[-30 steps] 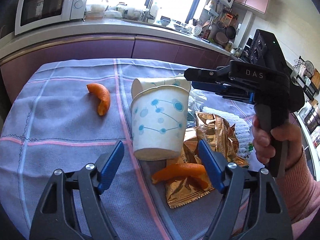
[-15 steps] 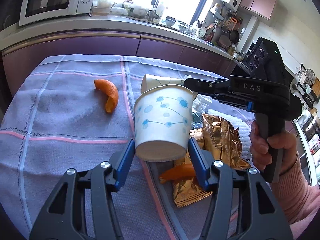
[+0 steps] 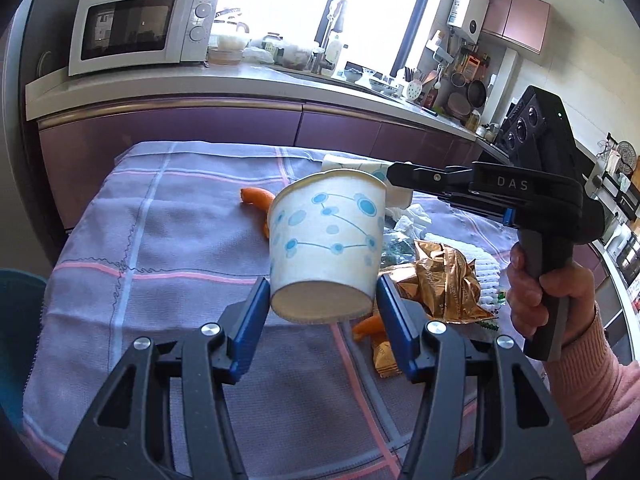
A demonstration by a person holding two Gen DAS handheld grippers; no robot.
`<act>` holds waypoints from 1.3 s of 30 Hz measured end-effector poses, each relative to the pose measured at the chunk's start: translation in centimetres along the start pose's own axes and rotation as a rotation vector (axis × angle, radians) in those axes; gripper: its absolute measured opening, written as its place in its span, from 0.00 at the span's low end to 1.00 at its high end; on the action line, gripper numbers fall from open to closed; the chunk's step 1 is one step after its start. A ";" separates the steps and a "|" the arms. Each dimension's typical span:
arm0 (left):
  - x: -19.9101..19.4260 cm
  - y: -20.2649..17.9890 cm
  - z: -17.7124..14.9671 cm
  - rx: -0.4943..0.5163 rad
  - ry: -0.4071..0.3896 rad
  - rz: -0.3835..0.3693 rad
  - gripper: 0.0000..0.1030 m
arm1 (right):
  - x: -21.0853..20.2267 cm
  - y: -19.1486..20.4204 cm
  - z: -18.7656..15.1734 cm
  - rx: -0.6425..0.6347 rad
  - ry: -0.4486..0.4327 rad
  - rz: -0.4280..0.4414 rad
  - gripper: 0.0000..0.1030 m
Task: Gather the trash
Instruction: 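Carry both held paper cups over to the teal bin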
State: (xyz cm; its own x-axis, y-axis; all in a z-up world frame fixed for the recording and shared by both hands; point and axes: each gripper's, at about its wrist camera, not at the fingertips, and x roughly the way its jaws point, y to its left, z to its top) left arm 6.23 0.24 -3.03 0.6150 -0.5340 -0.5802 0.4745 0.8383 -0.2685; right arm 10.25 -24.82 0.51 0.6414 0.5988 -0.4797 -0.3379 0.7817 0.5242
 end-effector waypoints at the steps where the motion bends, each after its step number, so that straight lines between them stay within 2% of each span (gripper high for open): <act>1: -0.5 0.3 -0.1 -0.005 -0.006 0.006 0.53 | 0.0 0.5 -0.1 -0.008 -0.002 0.009 0.04; 27: -10.3 8.4 -3.9 -0.168 -0.093 0.156 0.53 | 5.8 9.7 -2.2 -0.150 0.099 0.183 0.04; 39: -14.9 12.7 -5.8 -0.265 -0.148 0.261 0.53 | 9.2 14.6 -2.6 -0.249 0.154 0.247 0.04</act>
State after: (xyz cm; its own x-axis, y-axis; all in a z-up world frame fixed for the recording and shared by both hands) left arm -0.58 19.45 -2.26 0.7868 -0.2934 -0.5430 0.1235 0.9369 -0.3271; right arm 9.38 -7.48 1.93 0.4148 0.7786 -0.4708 -0.6385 0.6177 0.4590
